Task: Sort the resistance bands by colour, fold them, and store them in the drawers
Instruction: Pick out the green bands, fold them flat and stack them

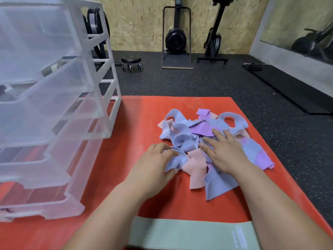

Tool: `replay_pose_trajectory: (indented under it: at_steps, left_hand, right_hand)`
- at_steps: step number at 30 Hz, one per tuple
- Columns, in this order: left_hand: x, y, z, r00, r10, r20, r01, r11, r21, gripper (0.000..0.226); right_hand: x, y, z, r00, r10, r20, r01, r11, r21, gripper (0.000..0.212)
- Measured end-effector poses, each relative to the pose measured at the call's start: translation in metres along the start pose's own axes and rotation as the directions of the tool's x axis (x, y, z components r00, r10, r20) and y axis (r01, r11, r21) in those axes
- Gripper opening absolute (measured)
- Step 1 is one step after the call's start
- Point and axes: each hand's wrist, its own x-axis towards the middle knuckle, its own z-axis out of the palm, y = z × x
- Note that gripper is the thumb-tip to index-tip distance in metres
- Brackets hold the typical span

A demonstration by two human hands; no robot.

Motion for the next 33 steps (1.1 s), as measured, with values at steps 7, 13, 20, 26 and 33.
replay_pose_trajectory:
  at_steps: [7, 13, 20, 26, 33]
  left_hand:
    - [0.004, 0.003, 0.0, 1.0, 0.001, 0.01, -0.001, 1.0, -0.005, 0.046]
    - [0.0, 0.011, -0.005, 1.0, 0.006, 0.022, -0.006, 1.0, 0.003, 0.047]
    - [-0.006, 0.009, -0.014, 1.0, -0.017, -0.022, 0.017, 1.0, -0.005, 0.047]
    - [-0.002, 0.016, -0.016, 0.998, -0.031, -0.05, 0.03, 0.999, -0.012, 0.049]
    - [-0.002, 0.019, -0.009, 0.998, -0.058, -0.006, 0.058, 0.998, 0.005, 0.051]
  right_hand:
    - [0.0, -0.003, 0.005, 0.995, 0.051, 0.083, -0.053, 0.998, 0.02, 0.082]
    - [-0.001, -0.003, -0.003, 0.998, 0.057, -0.014, -0.056, 0.997, 0.059, 0.085]
    - [-0.026, -0.007, -0.079, 0.912, -0.007, -0.411, 0.241, 0.818, 0.522, 0.05]
    - [-0.043, 0.005, -0.1, 0.866, 0.215, -0.451, 0.275, 0.55, 0.789, 0.029]
    - [-0.046, 0.034, -0.043, 0.996, 0.089, 0.031, -0.094, 0.958, 0.272, 0.024]
